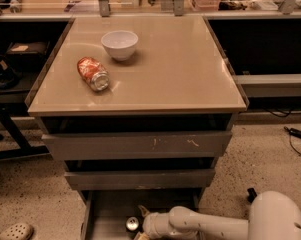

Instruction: Pick green can from bottom drawer and place on counter

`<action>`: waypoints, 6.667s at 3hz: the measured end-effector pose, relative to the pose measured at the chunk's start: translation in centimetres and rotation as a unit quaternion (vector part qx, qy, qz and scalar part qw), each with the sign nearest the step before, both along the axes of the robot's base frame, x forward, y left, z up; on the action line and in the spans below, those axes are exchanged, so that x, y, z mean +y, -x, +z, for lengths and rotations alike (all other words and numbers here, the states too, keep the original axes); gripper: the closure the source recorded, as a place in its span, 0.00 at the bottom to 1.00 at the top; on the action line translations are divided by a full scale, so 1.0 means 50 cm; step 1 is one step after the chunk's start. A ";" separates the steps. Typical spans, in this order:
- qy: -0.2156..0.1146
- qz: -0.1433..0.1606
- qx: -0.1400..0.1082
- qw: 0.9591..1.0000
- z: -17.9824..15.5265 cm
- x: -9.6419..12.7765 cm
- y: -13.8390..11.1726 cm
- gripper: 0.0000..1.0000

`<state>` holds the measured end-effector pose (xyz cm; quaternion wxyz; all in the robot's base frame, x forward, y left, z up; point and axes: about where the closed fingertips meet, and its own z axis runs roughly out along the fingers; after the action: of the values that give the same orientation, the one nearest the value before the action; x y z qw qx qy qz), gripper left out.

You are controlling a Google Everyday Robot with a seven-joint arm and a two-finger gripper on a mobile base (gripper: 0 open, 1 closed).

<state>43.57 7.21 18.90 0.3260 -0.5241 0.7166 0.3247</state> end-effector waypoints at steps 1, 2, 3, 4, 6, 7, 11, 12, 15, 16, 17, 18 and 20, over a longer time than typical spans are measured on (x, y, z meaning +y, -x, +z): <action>-0.002 0.009 -0.007 1.000 -0.002 0.034 0.002 0.00; -0.007 0.015 -0.005 1.000 -0.011 0.058 -0.002 0.00; -0.007 0.016 -0.005 1.000 -0.011 0.059 -0.002 0.17; -0.007 0.016 -0.005 1.000 -0.011 0.059 -0.002 0.41; -0.026 0.017 0.010 0.999 0.001 0.056 0.002 0.88; -0.047 0.000 0.031 0.998 0.060 0.033 0.000 1.00; 0.006 -0.043 -0.003 0.999 0.364 -0.083 0.051 1.00; 0.005 -0.043 -0.003 0.999 0.364 -0.083 0.049 1.00; -0.072 -0.007 -0.062 0.995 0.644 -0.043 0.031 1.00; -0.072 -0.007 -0.062 0.995 0.644 -0.043 0.031 1.00; -0.086 -0.015 -0.059 0.994 0.707 -0.037 0.029 1.00; -0.087 -0.026 -0.071 0.993 0.800 -0.028 0.032 1.00; -0.061 -0.003 -0.104 0.993 0.978 -0.017 0.023 1.00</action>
Offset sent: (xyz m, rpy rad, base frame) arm 0.0071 0.0408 -0.0107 0.0204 -0.0125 0.0404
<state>42.41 6.35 67.78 0.4312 -0.5323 0.6593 0.3101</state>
